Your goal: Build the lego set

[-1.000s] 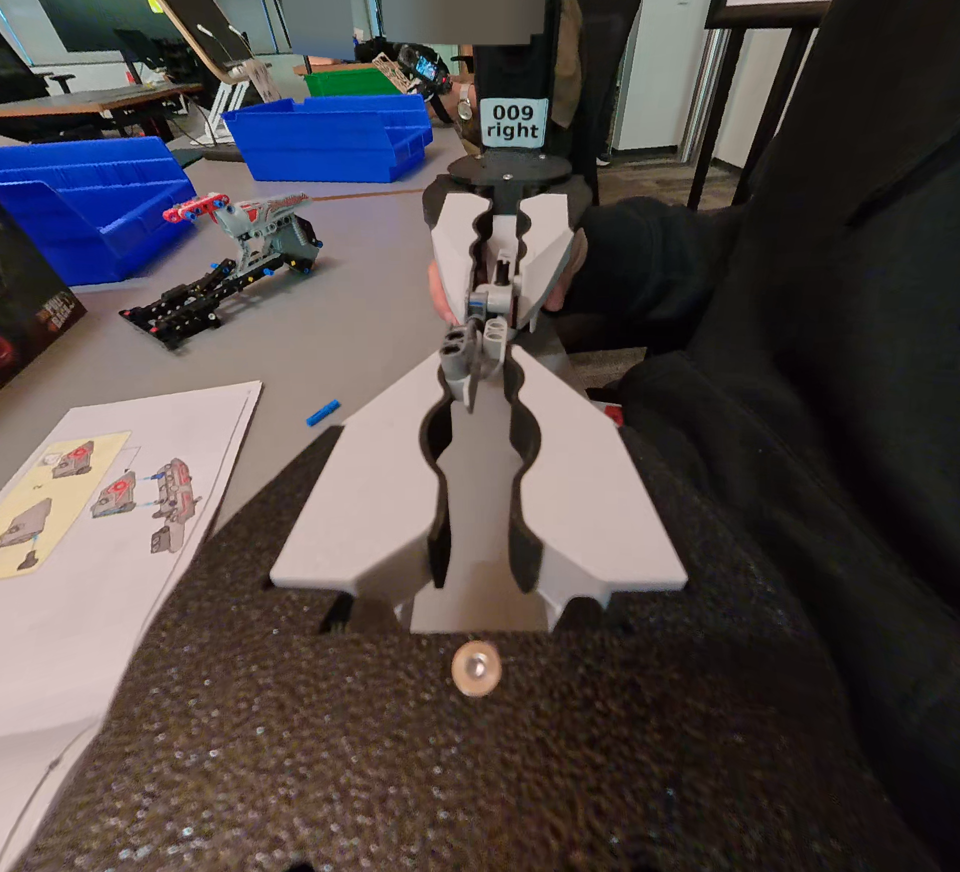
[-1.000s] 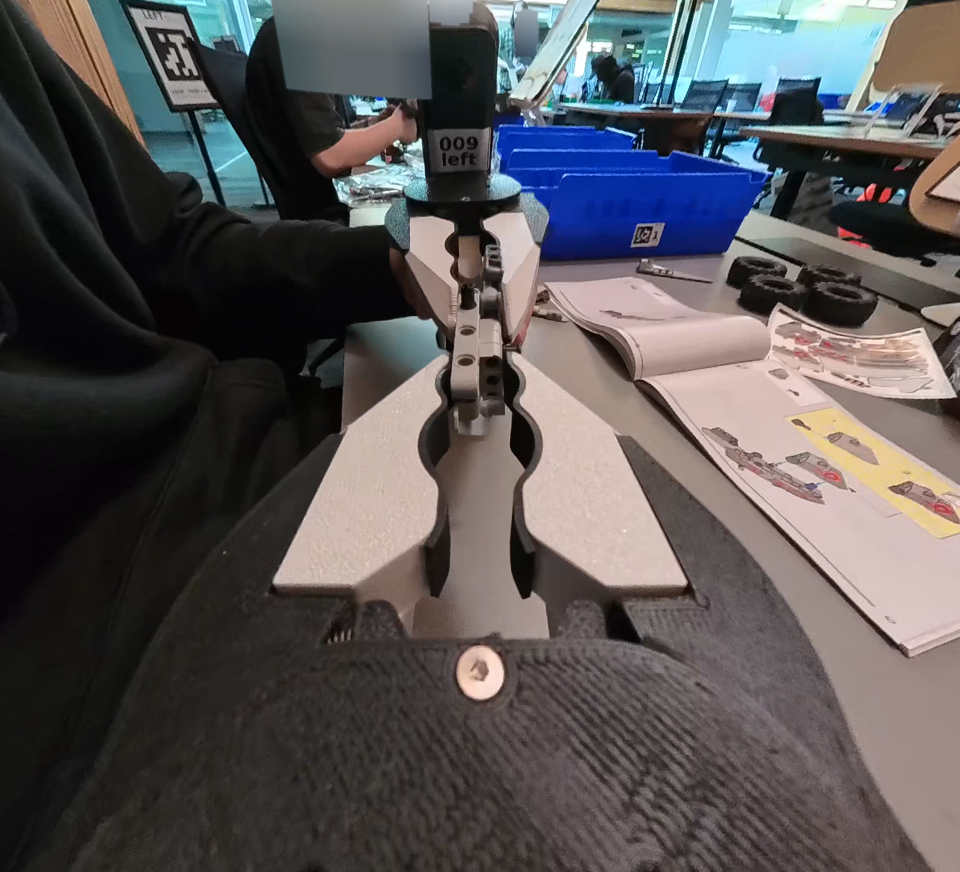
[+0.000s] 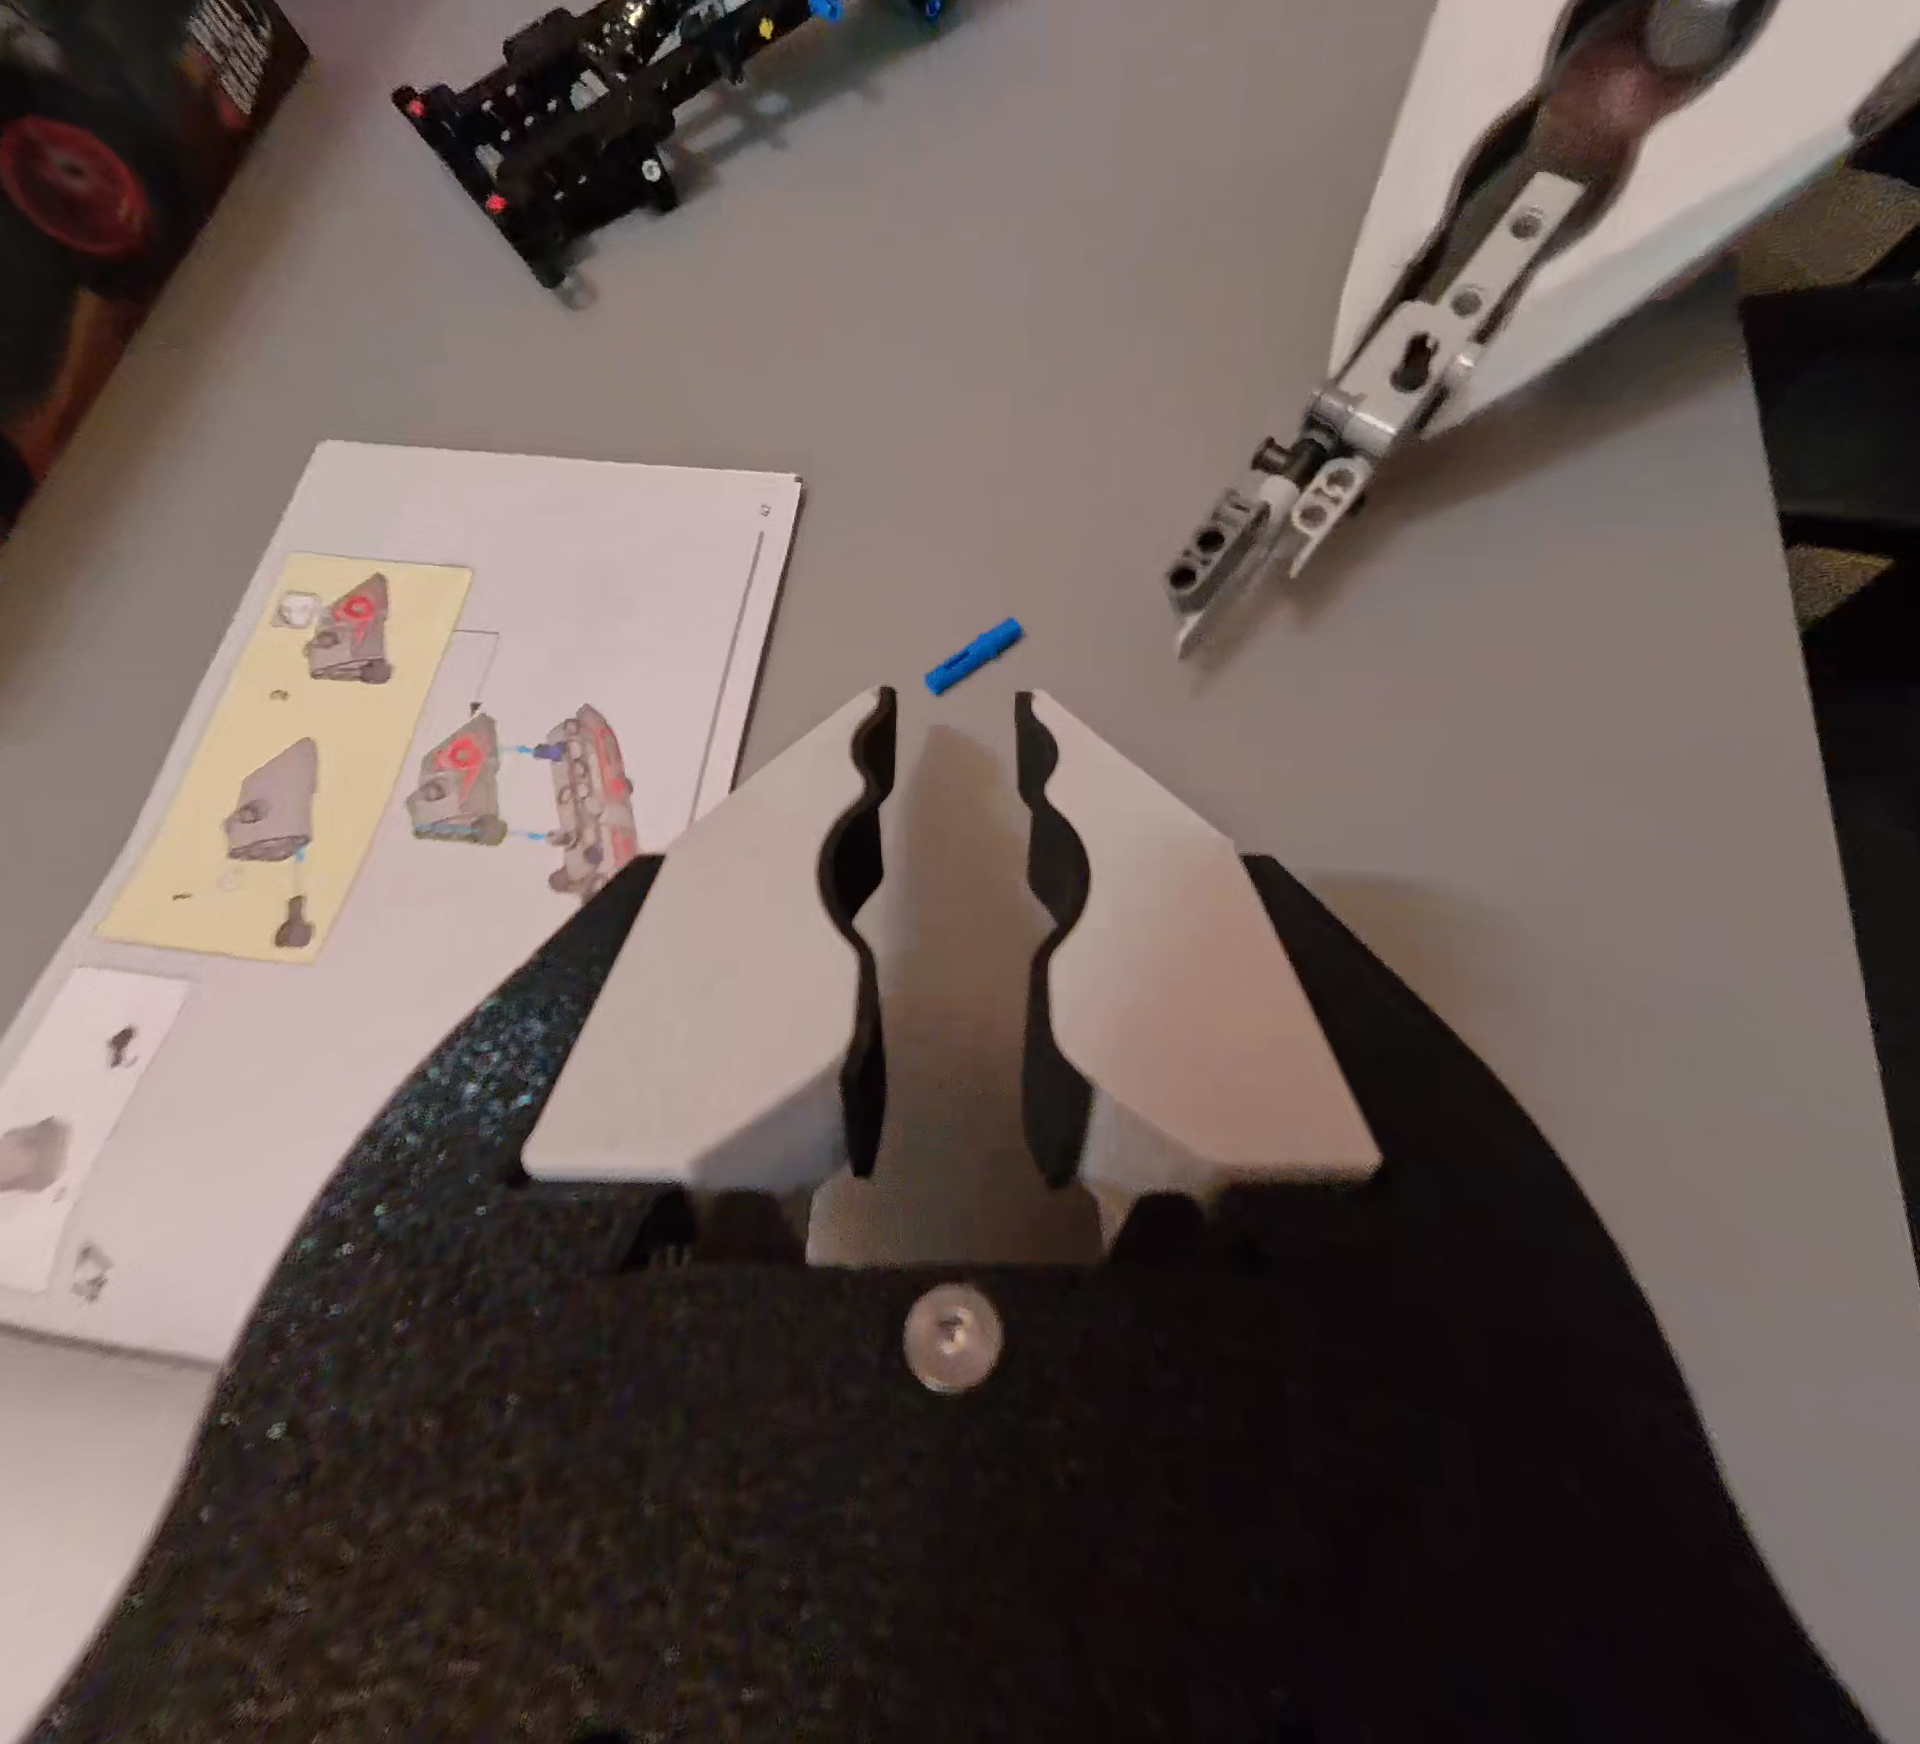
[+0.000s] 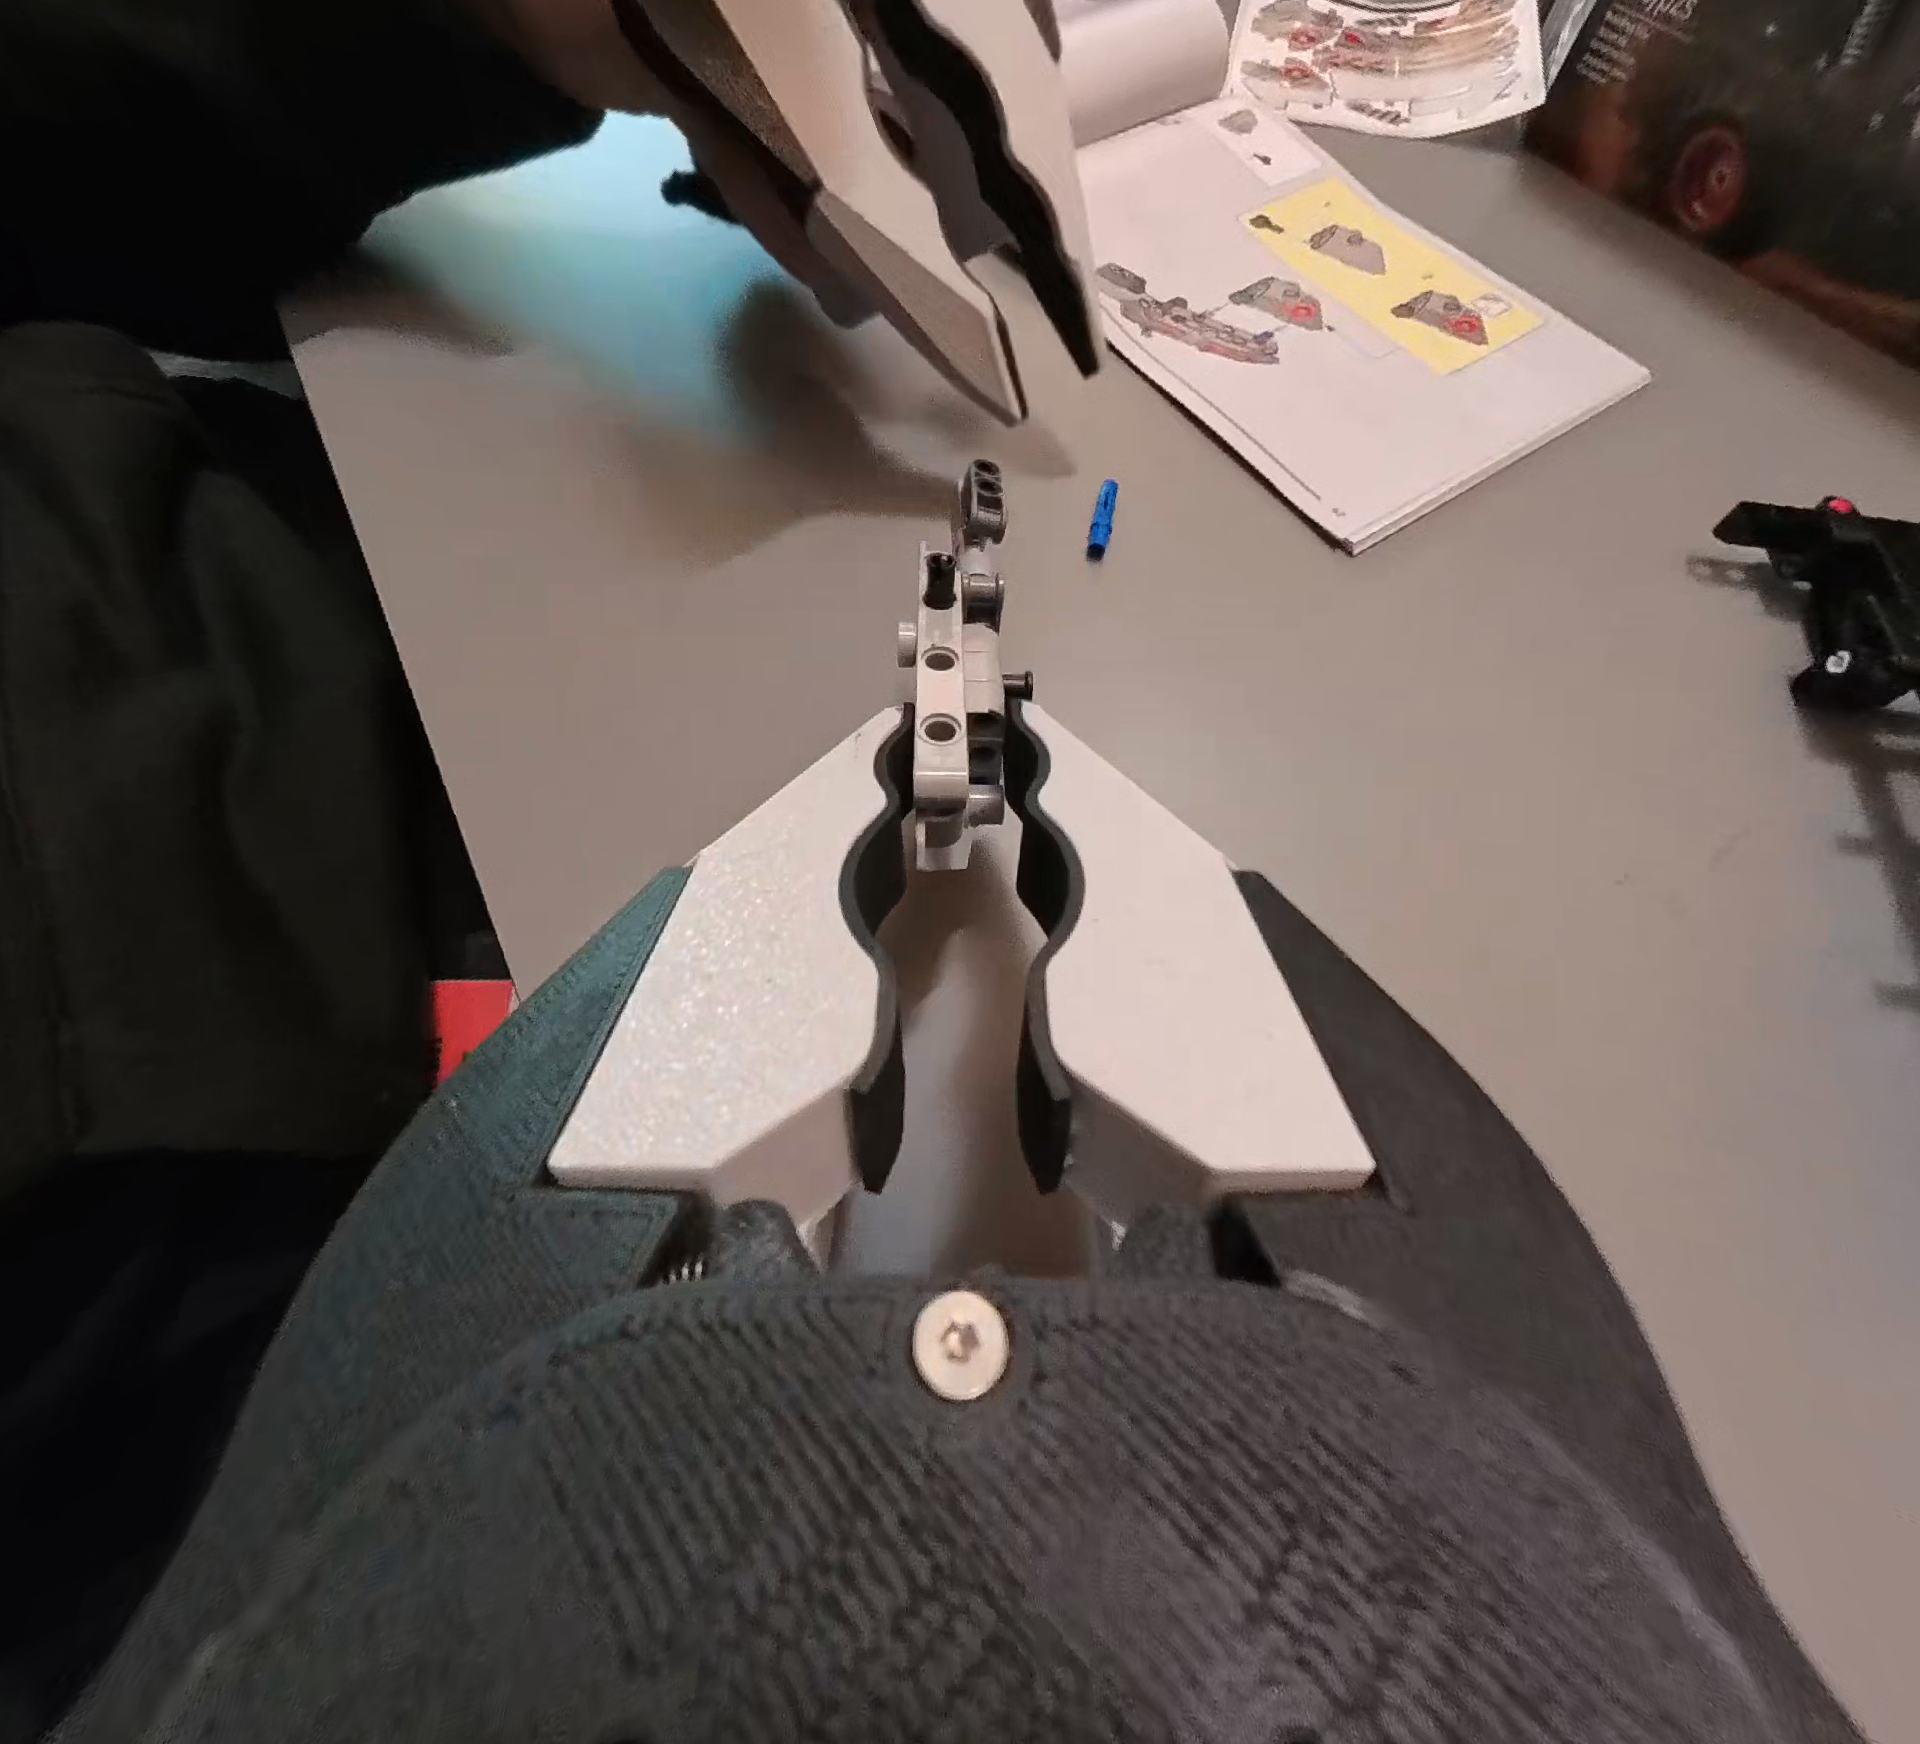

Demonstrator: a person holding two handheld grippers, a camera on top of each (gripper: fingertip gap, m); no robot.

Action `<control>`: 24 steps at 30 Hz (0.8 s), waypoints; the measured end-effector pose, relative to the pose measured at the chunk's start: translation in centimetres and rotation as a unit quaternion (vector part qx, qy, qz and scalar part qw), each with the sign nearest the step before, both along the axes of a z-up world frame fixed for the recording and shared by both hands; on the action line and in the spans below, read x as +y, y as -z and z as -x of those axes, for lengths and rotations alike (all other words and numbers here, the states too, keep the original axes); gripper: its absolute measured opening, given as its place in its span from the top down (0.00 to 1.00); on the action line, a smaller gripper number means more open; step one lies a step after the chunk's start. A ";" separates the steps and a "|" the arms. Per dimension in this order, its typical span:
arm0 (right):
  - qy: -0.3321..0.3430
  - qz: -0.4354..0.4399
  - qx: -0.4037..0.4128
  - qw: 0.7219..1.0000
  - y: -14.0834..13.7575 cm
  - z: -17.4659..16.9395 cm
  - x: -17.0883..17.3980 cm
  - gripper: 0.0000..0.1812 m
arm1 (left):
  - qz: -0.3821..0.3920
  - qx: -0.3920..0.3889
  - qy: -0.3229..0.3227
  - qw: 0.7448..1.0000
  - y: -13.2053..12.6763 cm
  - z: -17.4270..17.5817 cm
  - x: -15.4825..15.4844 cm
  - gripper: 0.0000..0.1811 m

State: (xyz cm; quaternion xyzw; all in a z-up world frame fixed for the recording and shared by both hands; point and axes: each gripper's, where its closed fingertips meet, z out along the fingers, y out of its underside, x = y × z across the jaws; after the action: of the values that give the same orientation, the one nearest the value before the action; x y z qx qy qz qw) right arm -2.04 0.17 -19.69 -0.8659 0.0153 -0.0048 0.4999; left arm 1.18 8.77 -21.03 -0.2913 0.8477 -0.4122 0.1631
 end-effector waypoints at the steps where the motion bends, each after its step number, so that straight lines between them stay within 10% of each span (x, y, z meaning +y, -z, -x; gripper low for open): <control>1: 0.005 0.002 -0.002 1.000 0.1 -0.1 -0.1 0.92 | 0.003 0.006 -0.005 1.000 0.1 -0.3 -0.4 0.89; 15: 0.009 0.086 -0.007 0.996 2.8 -0.5 -1.0 0.92 | -0.031 -0.011 -0.006 0.999 0.5 -0.3 0.5 0.88; 24: 0.008 0.086 0.001 0.996 2.8 -0.5 -1.0 0.92 | -0.154 -0.064 0.148 0.975 -0.9 0.5 -1.2 0.88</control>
State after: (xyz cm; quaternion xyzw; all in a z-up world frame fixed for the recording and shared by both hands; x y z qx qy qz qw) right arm -1.54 -0.80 -22.48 -0.9054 0.0223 -0.0091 0.4238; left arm 0.72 7.57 -20.14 -0.1071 0.9225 -0.3142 0.1970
